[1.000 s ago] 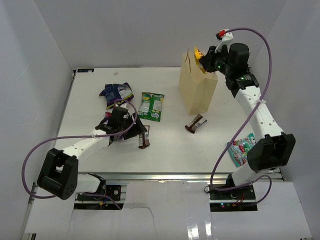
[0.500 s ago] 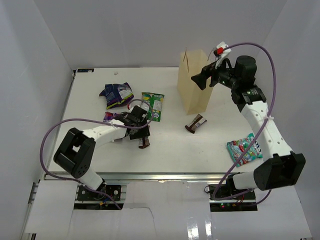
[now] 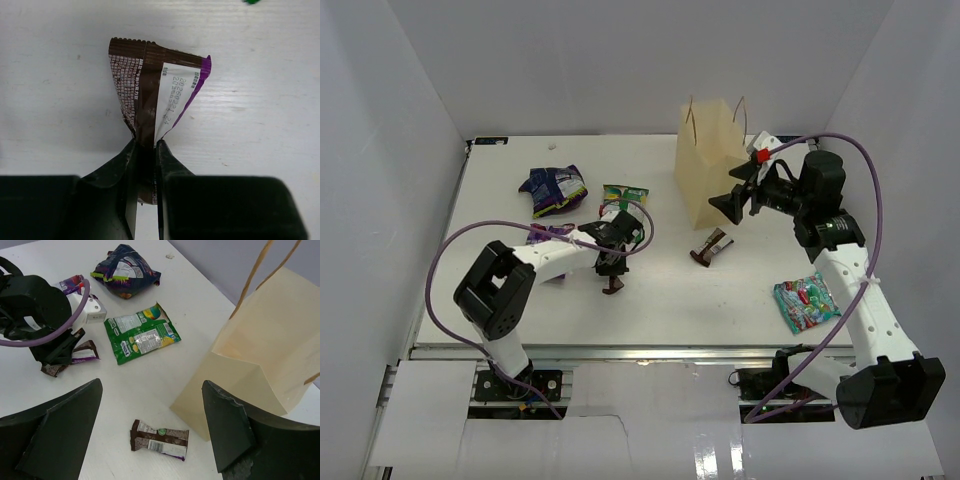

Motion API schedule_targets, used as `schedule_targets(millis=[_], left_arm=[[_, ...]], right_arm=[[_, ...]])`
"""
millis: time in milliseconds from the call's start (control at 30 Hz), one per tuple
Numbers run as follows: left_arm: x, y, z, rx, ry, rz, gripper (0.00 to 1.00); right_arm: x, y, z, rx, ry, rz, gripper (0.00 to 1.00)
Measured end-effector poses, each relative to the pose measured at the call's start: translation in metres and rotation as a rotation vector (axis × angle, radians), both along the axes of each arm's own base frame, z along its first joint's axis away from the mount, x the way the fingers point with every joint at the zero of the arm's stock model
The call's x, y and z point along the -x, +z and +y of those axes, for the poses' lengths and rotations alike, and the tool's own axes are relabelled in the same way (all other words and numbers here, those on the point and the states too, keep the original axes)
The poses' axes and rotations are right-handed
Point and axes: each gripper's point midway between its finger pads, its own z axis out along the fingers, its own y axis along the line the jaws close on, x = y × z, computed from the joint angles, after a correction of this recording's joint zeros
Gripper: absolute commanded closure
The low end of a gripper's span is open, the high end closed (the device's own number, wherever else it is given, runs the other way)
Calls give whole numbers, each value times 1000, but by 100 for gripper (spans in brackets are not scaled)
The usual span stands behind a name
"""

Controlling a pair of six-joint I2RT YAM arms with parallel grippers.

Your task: Place the snacks into the paper bag

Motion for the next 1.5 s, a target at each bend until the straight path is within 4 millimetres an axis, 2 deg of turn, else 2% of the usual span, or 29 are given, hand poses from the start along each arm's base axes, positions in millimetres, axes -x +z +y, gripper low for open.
schedule_targets(millis=[100,200,267,400,433,500,567,633,700,767,833,933,1033,1067,1167,1233,1300,1400,1500], left_arm=[[-3,15,-12,29,-47,-32,90],[-14,52,-36,151,-123,-130,92],[-24,91,-56,262,-184,-233,92],[-55,196,-106,479,-319,-475,94],[-60,216,-116,518,-344,-518,94],[-77,282,-145,626,-417,-652,94],[-90,332,-168,707,-474,-759,94],[-100,367,-186,765,-519,-836,94],[-111,391,-202,807,-551,-897,94],[-125,404,-217,832,-567,-943,93],[-139,410,-230,851,-566,-984,93],[-161,397,-244,845,-541,-1001,89],[-181,367,-253,813,-496,-990,74],[-187,358,-254,800,-480,-985,60],[-201,335,-257,760,-446,-965,33],[-203,330,-257,751,-436,-957,26],[-202,333,-257,756,-435,-961,21],[-200,347,-255,769,-440,-982,21],[-187,360,-250,761,-479,-972,20]], right_arm=[[5,0,-9,9,-19,-17,13],[7,-3,-20,17,-50,-22,13],[7,-8,-27,24,-73,-17,13],[12,-30,-38,40,-106,32,13],[13,-36,-39,44,-113,49,13],[16,-45,-43,49,-127,71,12],[19,-49,-46,53,-139,85,12],[21,-49,-49,54,-155,87,12],[22,-45,-52,54,-168,74,12],[25,-40,-54,50,-175,59,12],[27,-37,-55,48,-178,49,12],[31,-38,-55,46,-179,48,12],[36,-46,-55,46,-180,72,12],[37,-49,-55,47,-180,78,12],[40,-57,-55,59,-172,87,11],[43,-63,-55,77,-153,90,10],[47,-69,-52,103,-113,75,10],[54,-82,-49,166,-33,38,9],[62,-100,-49,268,62,-6,8]])
